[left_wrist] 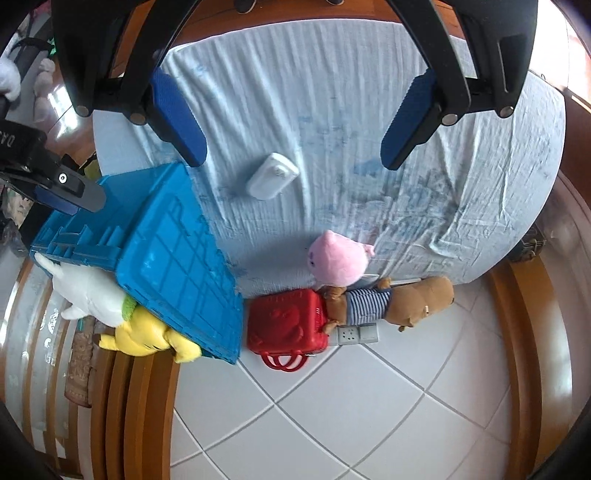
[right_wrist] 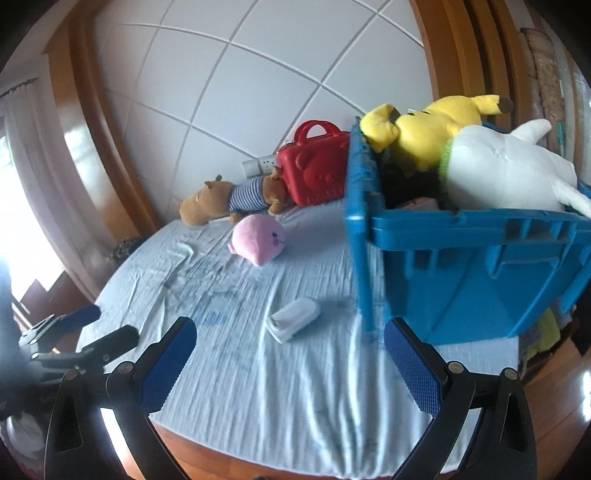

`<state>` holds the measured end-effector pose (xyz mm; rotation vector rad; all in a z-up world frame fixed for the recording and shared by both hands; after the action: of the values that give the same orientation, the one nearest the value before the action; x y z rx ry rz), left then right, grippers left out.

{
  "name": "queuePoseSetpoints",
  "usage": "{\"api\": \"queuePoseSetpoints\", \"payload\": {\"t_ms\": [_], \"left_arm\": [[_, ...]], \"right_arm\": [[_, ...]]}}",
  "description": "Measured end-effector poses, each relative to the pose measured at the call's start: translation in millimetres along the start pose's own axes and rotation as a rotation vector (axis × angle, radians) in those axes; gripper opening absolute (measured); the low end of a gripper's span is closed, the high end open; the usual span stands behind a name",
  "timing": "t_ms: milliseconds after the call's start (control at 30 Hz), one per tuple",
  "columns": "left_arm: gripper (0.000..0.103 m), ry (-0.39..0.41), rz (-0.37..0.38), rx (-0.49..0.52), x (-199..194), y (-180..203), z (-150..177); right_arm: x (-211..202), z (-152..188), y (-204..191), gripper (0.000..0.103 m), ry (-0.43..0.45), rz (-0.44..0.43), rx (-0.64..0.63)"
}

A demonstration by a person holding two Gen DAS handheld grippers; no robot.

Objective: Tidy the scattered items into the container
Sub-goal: 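Withdraw both tools from the crate back over the bed, then move both tools toward the pink round plush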

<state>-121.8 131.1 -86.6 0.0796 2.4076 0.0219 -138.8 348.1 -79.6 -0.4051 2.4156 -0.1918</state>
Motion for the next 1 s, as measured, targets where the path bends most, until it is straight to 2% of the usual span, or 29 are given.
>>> {"api": "queuePoseSetpoints", "payload": {"t_ms": [300,500,733,867,1000], "left_arm": [[0.096,-0.002,0.017,0.022,2,-87,5],[0.096,-0.031,0.051,0.008,19,-118,6],[0.096,-0.075,0.065,-0.004,54,-130,3],[0.096,-0.117,0.036,-0.002,85,-138,-5],[0.096,-0.139,0.004,-0.011,118,-144,-27]], "right_arm": [[33,6,-81,0.103,0.007,0.012,0.031],[55,14,-110,0.103,-0.031,0.054,0.035],[89,4,-115,0.103,-0.069,0.083,0.024],[122,-3,-107,0.103,-0.100,0.064,0.030],[163,-11,-93,0.103,-0.161,0.038,0.040]]}}
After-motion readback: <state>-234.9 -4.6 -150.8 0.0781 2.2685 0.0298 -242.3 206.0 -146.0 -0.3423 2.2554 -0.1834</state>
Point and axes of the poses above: each gripper's, at about its wrist camera, not at the fingertips, and x roughly the way its jaws point, y to its right, z to its underside, the point moved 7 cm from there along x, roughly the way its jaws point, and after that the axes turned 1 degree about -z, right-handed, at the moved point
